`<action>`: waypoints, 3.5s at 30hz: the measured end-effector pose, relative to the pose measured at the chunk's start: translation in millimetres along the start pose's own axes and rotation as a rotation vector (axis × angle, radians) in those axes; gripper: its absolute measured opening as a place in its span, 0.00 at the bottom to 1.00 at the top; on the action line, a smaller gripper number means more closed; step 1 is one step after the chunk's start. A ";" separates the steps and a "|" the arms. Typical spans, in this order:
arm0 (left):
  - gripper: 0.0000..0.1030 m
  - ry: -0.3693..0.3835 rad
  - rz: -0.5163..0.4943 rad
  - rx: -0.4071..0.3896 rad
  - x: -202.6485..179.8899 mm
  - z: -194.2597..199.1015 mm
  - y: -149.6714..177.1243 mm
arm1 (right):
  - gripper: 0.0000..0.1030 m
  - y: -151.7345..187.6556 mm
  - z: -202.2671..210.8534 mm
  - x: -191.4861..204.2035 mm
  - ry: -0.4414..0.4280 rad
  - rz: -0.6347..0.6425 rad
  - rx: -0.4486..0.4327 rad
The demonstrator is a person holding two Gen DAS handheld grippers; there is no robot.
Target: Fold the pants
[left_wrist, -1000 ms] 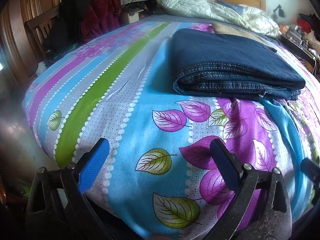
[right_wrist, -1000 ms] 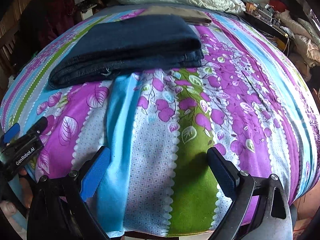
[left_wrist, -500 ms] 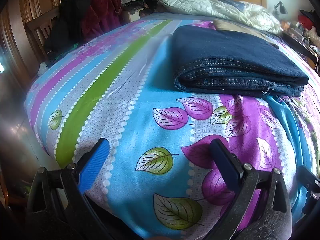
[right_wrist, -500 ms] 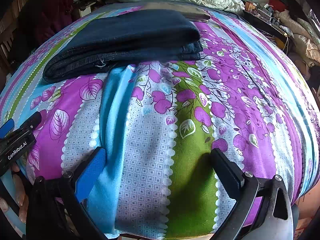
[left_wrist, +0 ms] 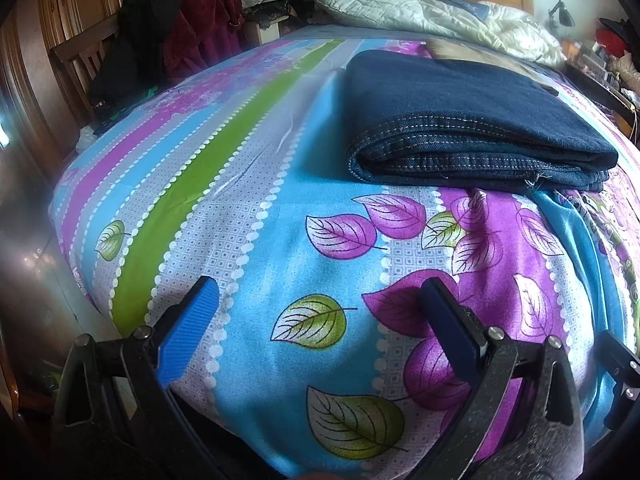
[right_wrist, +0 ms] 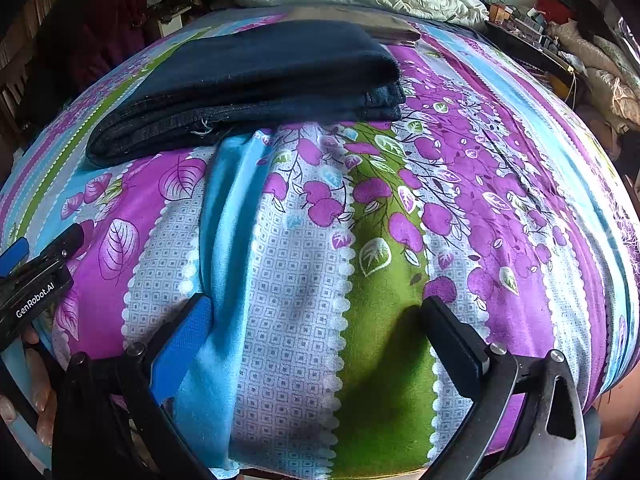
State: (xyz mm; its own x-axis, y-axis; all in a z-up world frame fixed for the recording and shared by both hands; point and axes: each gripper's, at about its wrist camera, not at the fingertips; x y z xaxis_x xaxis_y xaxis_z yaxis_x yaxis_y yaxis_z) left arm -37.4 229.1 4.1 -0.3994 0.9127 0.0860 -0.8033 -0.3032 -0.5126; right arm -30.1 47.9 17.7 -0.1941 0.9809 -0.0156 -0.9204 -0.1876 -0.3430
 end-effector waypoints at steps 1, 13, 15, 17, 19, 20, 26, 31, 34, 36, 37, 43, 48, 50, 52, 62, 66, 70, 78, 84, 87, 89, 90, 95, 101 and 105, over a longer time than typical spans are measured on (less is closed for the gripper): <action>0.98 0.000 0.000 0.000 -0.2 0.2 0.0 | 1.00 0.0 -0.1 0.0 0.000 0.000 0.001; 0.98 -0.003 -0.005 0.002 -1.1 -0.3 -0.2 | 1.00 0.5 -0.1 0.2 0.000 0.000 0.000; 0.98 -0.003 -0.004 0.004 -1.3 -1.0 0.0 | 1.00 0.7 -0.2 0.2 0.001 0.000 0.000; 0.98 -0.002 -0.004 0.007 -0.7 -1.7 -0.1 | 1.00 0.7 -0.1 0.2 0.000 -0.001 0.000; 0.98 -0.003 -0.005 0.008 -0.8 -2.1 -0.2 | 1.00 0.8 -0.1 0.2 0.001 0.000 -0.001; 0.98 -0.003 -0.005 0.007 -0.7 -2.2 -0.2 | 1.00 0.8 -0.1 0.2 0.001 0.000 -0.001; 0.98 -0.002 -0.005 0.009 -0.9 -2.3 0.0 | 1.00 0.8 -0.2 0.3 0.001 0.000 -0.001; 0.98 -0.001 -0.005 0.011 -0.3 -3.2 0.6 | 1.00 0.8 -0.3 0.4 0.001 0.000 -0.001; 0.98 -0.002 -0.005 0.011 -0.5 -3.1 0.5 | 1.00 0.9 -0.2 0.6 0.002 0.000 -0.001; 0.98 -0.003 -0.006 0.011 -0.4 -3.1 0.3 | 1.00 1.1 -0.2 0.6 0.002 0.000 -0.002; 0.98 -0.003 -0.006 0.011 -0.5 -3.0 0.3 | 1.00 0.9 -0.2 0.6 0.002 0.000 -0.002; 0.98 -0.005 -0.009 0.011 -0.2 -4.0 0.4 | 1.00 1.1 -0.2 0.8 0.002 0.000 -0.002; 0.99 -0.006 -0.009 0.012 0.0 -4.6 0.3 | 1.00 0.9 -0.1 0.2 0.002 0.000 -0.003; 0.99 -0.005 -0.009 0.013 -0.1 -4.9 0.1 | 1.00 1.0 0.0 0.5 0.003 0.000 -0.003; 0.99 -0.006 -0.009 0.013 -0.4 -4.8 0.1 | 1.00 1.1 0.0 0.5 0.003 0.000 -0.003; 1.00 -0.009 -0.011 0.014 1.3 -6.4 -0.6 | 1.00 1.1 -0.1 0.5 0.004 0.000 -0.003; 1.00 -0.010 -0.011 0.013 0.8 -6.4 -0.5 | 1.00 1.8 0.3 1.3 0.004 0.000 -0.003; 0.99 -0.027 -0.020 0.003 -1.0 -3.2 -1.5 | 1.00 0.1 0.8 1.1 0.001 -0.006 0.015; 0.98 -0.050 -0.027 -0.076 -3.8 33.5 -20.5 | 1.00 -40.7 46.3 3.8 0.020 0.014 -0.114; 0.99 -0.029 0.007 -0.144 0.6 79.0 -62.1 | 1.00 -80.6 98.0 3.6 0.027 -0.010 -0.218; 0.99 -0.012 0.024 -0.176 3.4 97.4 -75.2 | 1.00 -91.7 123.8 -0.4 0.030 -0.037 -0.251; 0.99 -0.011 0.028 -0.188 3.6 105.7 -80.4 | 1.00 -100.2 137.9 -4.4 0.025 -0.051 -0.272; 0.99 -0.011 0.027 -0.195 2.5 109.9 -82.7 | 1.00 -99.6 145.9 -3.3 0.026 -0.056 -0.279; 0.99 -0.004 0.017 -0.201 -2.4 124.6 -91.4 | 1.00 -106.3 169.1 -3.9 0.016 -0.067 -0.305; 0.99 -0.022 0.025 -0.207 -5.7 143.6 -98.4 | 1.00 -115.7 183.2 5.7 0.013 -0.037 -0.309; 0.99 -0.010 0.039 -0.196 -3.1 148.9 -103.0 | 1.00 -124.7 192.2 7.3 0.006 -0.031 -0.321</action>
State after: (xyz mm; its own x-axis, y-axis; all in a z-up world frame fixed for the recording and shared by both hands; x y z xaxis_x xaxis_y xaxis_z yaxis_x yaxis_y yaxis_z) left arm -19.2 216.7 183.9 -0.4338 0.8982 0.0710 -0.6864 -0.2784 -0.6719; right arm 18.1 68.4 241.0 -0.1643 0.9864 -0.0056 -0.7714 -0.1320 -0.6225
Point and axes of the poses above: each gripper's, at about its wrist camera, not at the fingertips, and z roughly against the way its jaws point, x to its left, y to its underside, and after that the axes turned 10 degrees about x, right-handed
